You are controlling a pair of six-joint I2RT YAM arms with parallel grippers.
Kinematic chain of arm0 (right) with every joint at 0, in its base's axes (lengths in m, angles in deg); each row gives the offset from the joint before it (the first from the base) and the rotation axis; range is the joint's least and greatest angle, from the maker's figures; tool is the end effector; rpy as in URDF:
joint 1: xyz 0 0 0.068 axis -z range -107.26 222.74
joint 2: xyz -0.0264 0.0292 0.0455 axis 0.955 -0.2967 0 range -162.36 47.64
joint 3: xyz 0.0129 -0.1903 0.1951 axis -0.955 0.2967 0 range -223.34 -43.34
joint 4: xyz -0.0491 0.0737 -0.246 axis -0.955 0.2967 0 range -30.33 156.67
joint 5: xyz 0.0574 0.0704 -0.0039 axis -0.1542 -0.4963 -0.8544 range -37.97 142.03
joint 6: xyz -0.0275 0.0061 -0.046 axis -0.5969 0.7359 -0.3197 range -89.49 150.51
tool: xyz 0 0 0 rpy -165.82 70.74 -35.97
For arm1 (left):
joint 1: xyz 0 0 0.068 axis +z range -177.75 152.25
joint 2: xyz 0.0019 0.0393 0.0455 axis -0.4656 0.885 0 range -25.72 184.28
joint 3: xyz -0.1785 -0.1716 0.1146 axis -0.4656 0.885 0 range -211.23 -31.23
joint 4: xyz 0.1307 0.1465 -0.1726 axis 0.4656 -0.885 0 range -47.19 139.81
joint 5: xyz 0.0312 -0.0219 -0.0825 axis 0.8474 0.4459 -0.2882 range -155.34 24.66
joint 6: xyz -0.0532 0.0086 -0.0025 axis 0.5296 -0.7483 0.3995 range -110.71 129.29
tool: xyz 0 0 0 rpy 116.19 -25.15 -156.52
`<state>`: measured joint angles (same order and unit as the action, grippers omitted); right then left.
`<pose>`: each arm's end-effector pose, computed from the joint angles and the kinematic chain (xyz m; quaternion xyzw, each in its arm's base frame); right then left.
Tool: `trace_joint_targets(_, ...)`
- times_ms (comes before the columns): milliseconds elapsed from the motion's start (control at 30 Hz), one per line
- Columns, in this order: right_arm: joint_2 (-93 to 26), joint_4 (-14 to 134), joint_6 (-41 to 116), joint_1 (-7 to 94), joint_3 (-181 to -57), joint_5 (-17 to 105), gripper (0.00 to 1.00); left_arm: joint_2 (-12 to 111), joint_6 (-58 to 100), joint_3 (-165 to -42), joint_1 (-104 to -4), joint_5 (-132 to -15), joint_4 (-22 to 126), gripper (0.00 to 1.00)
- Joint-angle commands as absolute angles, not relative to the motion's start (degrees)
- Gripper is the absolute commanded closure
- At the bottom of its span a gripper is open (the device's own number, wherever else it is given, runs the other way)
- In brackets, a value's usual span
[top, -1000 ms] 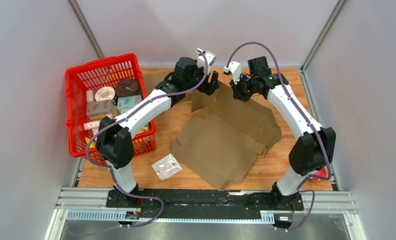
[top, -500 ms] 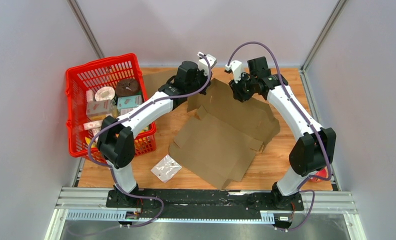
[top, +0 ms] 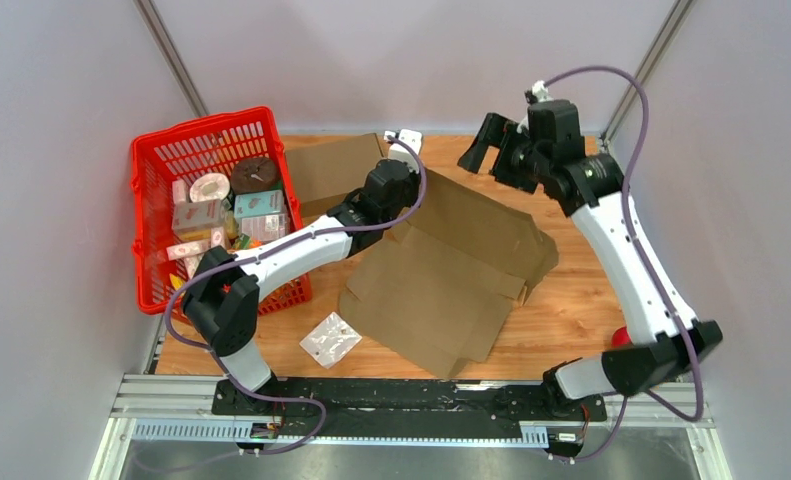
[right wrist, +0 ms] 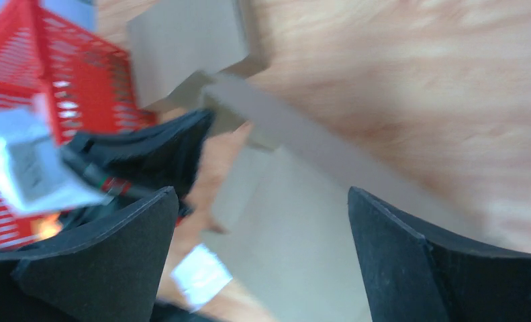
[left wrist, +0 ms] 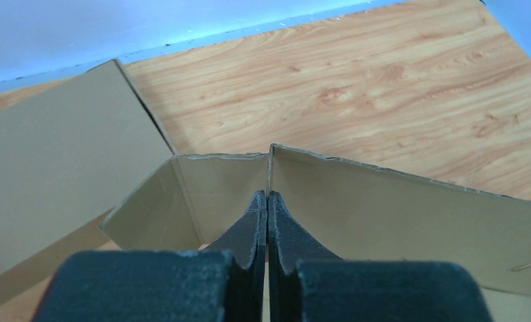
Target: Fold the paper box
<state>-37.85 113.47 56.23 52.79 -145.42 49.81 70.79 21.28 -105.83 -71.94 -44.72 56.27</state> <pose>0.2855 0.1050 0.4379 0.0364 0.8949 0.1885 0.4029 0.2977 -0.2719 0.3115 0.1130 0.7822 -0.1549 0.5928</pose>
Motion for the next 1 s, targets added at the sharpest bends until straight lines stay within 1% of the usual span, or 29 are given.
trace_joint_targets(0,-30.15,102.94,87.51,47.53,-132.04,41.77,0.0,67.45,25.55,-104.97,-73.54,-34.95,59.47,1.0)
trace_joint_targets(33,-27.7,101.08,91.64,46.82,-126.88,42.36,0.0,67.36,25.81,-104.62,-73.89,-33.98,59.48,1.0)
trace_joint_targets(67,-26.2,98.63,101.17,46.38,-124.48,43.67,0.0,67.27,26.34,-104.35,-74.07,-33.18,59.48,1.0)
trace_joint_targets(133,-21.82,94.58,108.26,45.85,-116.42,48.4,0.0,66.83,26.87,-103.13,-74.6,-31.16,60.09,1.0)
trace_joint_targets(167,-20.57,93.0,116.04,45.67,-113.85,51.04,0.0,66.57,27.48,-102.6,-74.77,-30.72,60.44,1.0)
trace_joint_targets(200,-19.69,91.33,118.38,45.58,-111.91,54.72,0.01,65.96,27.75,-102.16,-74.95,-30.19,60.7,1.0)
trace_joint_targets(233,-19.24,89.4,120.06,45.58,-110.59,55.71,0.04,65.69,28.01,-101.28,-75.21,-29.84,61.14,1.0)
trace_joint_targets(300,-21.25,92.08,122.95,45.58,-112.06,59.48,0.06,65.08,28.19,-100.49,-75.56,-29.22,61.85,1.0)
trace_joint_targets(367,-23.79,94.29,124.99,45.76,-113.56,60.72,0.07,64.99,28.45,-99.52,-75.92,-29.05,62.9,1.0)
trace_joint_targets(567,-28.29,93.24,130.26,45.76,-114.26,63.63,0.13,63.85,28.37,-97.06,-77.06,-28.25,65.71,1.0)
trace_joint_targets(600,-29.08,93.07,130.62,45.76,-114.26,64.24,0.15,63.58,28.28,-96.71,-77.15,-28.43,66.15,1.0)
trace_joint_targets(633,-29.35,92.63,131.14,45.76,-114.0,64.77,0.21,63.49,28.19,-96.44,-77.23,-28.52,66.5,1.0)
trace_joint_targets(700,-29.96,91.22,131.58,45.76,-113.65,66.17,0.27,63.14,28.1,-95.83,-77.5,-28.61,67.64,1.0)
trace_joint_targets(733,-30.05,91.22,132.37,45.76,-113.56,66.27,0.32,63.14,28.1,-94.96,-77.5,-28.78,68.26,1.0)
trace_joint_targets(800,-30.23,90.44,132.99,45.76,-112.95,67.05,0.36,62.96,28.01,-93.98,-77.59,-29.22,70.27,1.0)
trace_joint_targets(833,-30.4,89.82,133.17,45.76,-112.25,67.15,0.42,62.88,28.01,-93.2,-77.5,-29.4,70.81,1.0)
trace_joint_targets(933,-30.84,88.15,133.52,45.76,-111.54,66.97,0.53,62.61,28.19,-91.96,-77.59,-29.83,71.95,1.0)
trace_joint_targets(967,-31.02,88.06,133.78,45.76,-111.1,66.97,0.53,62.44,28.1,-91.52,-77.59,-30.01,72.48,1.0)
